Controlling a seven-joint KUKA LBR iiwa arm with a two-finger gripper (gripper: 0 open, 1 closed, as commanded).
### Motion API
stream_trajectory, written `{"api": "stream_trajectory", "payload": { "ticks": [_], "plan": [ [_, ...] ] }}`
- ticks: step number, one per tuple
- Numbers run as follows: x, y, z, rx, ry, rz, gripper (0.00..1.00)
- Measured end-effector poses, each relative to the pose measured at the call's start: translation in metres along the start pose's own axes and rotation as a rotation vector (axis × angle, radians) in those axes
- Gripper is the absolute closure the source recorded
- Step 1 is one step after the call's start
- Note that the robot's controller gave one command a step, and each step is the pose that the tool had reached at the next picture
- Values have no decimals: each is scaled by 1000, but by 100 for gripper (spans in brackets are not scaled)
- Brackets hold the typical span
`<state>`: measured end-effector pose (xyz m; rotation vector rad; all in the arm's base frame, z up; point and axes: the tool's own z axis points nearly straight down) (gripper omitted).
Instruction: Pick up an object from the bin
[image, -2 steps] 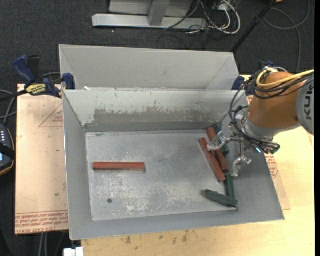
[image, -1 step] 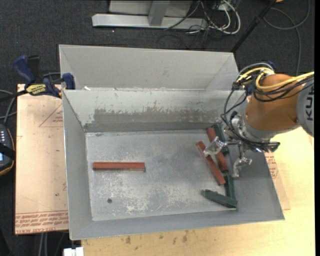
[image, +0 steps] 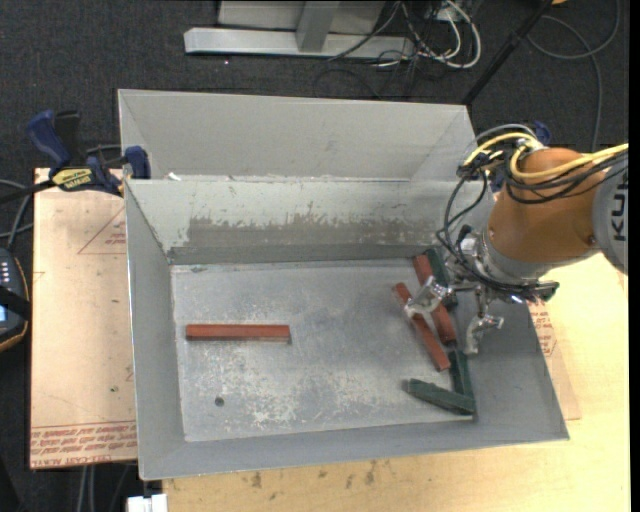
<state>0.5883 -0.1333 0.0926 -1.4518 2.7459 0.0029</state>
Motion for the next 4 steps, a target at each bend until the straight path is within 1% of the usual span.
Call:
{"api": "stream_trajectory", "payload": {
  "ticks": [1, 2, 3, 4],
  "plan": [
    [-17, -37, 7, -24, 16, -351, 100],
    [-17, -37, 7, -24, 16, -351, 100],
    [-23, -35, -14, -23, 23, -339, 100],
    [-25, -35, -23, -23, 23, -336, 100]
  ]
}}
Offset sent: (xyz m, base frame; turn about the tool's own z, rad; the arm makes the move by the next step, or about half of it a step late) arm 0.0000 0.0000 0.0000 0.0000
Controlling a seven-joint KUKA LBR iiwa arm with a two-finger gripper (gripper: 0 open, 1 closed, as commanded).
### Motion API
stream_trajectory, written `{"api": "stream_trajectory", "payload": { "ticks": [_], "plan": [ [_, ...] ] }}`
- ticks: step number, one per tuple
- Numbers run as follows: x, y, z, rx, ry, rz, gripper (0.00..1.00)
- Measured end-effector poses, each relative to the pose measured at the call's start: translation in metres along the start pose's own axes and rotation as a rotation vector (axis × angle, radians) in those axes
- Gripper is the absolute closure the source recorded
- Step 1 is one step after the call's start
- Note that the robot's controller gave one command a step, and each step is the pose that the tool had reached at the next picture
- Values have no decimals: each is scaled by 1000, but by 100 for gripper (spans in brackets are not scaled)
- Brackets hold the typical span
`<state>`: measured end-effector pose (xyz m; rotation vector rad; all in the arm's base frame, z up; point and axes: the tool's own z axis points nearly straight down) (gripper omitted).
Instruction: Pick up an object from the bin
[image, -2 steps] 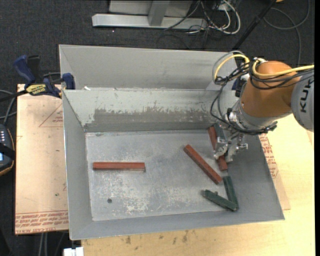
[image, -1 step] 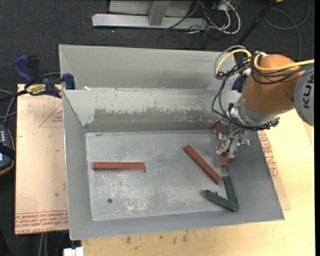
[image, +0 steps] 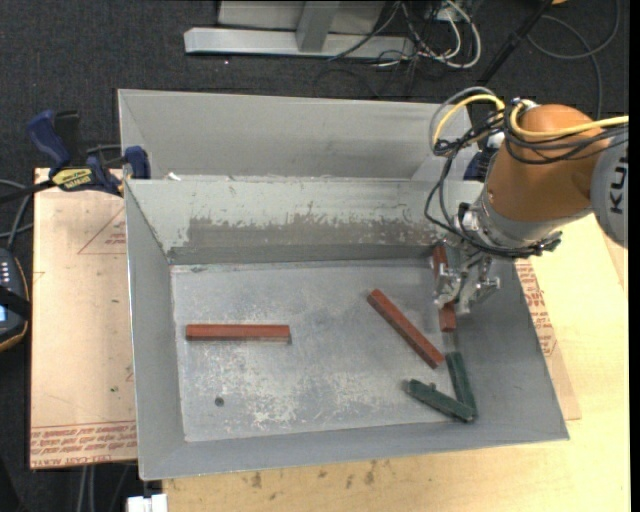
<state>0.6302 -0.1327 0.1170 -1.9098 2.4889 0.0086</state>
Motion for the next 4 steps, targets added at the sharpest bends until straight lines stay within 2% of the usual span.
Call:
{"api": "stream_trajectory", "payload": {
  "ticks": [1, 2, 3, 4],
  "plan": [
    [-29, 16, -21, 0, 3, -282, 100],
    [-29, 16, -21, 1, 3, -282, 100],
    [-26, 13, -125, 2, 3, -285, 100],
    [-26, 13, -125, 2, 3, -285, 100]
  ]
}}
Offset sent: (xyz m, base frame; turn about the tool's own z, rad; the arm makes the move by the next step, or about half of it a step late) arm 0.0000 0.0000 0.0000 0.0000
